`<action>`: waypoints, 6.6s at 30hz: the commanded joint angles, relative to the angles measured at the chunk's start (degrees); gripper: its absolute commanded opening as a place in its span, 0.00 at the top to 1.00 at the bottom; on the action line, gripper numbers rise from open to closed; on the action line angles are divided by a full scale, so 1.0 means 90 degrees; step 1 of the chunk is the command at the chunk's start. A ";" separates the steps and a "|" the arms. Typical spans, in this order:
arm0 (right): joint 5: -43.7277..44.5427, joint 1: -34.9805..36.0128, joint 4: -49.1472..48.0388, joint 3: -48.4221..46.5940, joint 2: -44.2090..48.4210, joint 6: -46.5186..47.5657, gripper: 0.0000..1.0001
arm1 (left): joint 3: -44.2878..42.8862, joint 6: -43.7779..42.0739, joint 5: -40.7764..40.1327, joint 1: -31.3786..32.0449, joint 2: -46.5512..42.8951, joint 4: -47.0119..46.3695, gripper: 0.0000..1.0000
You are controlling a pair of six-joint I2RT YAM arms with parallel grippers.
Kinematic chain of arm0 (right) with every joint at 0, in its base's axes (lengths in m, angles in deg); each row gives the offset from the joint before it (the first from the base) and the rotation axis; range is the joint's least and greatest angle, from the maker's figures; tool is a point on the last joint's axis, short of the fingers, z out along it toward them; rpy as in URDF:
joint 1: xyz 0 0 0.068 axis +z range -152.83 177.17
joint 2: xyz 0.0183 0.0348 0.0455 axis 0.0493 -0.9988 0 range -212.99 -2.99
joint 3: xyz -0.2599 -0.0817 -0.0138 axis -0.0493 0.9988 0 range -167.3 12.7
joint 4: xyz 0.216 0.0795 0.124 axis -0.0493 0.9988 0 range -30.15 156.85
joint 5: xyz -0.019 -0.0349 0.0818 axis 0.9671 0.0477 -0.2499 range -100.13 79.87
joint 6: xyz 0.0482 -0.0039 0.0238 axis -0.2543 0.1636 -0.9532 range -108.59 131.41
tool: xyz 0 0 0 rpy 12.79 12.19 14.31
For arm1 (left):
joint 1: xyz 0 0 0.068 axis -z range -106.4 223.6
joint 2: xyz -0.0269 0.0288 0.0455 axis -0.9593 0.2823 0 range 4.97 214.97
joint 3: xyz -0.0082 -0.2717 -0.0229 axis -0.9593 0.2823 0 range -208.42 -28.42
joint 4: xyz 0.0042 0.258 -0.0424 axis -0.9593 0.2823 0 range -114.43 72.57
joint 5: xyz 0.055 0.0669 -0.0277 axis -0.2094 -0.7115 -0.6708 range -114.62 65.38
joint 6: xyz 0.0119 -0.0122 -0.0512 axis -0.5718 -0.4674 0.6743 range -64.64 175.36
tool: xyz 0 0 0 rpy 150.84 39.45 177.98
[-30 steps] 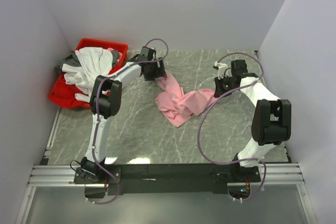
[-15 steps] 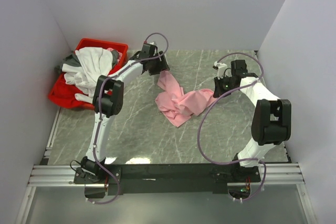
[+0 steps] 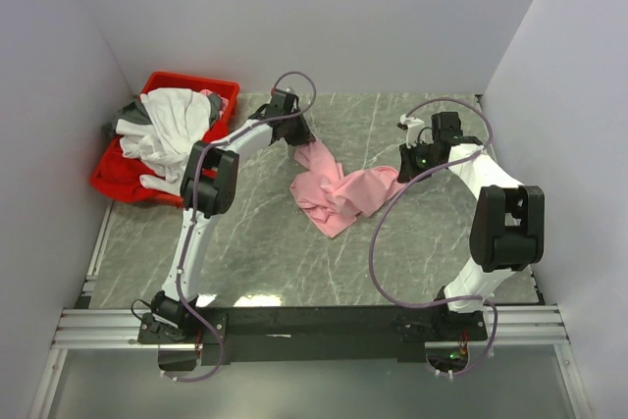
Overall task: Fold and stack the t-shirts
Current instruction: Flatten the tshirt out
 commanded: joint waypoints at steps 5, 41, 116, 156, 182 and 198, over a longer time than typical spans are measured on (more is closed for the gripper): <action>-0.0086 0.0004 -0.0041 -0.0058 0.0279 0.0102 1.00 | 0.0162 0.0001 0.0045 0.0015 -0.0393 -0.0635 1.00; 0.2102 -0.0514 0.0096 -0.4062 0.3941 0.0405 1.00 | 0.2439 -0.2031 -0.2671 -0.0307 -0.8441 -0.1467 1.00; -0.0467 -0.0670 0.1541 0.0411 0.0769 0.1684 0.38 | 0.6873 -0.1483 0.0367 -0.0034 -0.7368 -0.0754 0.27; 0.0097 0.2169 0.4745 0.2449 0.3060 0.5493 0.99 | 0.8073 -0.1240 -0.0328 -0.0053 -0.9398 -0.1016 0.23; 0.0518 -0.1148 -0.0676 -0.1696 -0.0868 -0.1322 0.50 | 0.1876 -0.1533 0.1479 -0.1352 -0.2273 -0.1165 0.28; 0.0959 -0.1588 -0.0344 -0.3758 -0.2913 -0.1910 0.52 | -0.1213 -0.1376 0.1255 -0.1411 0.0415 -0.0100 0.40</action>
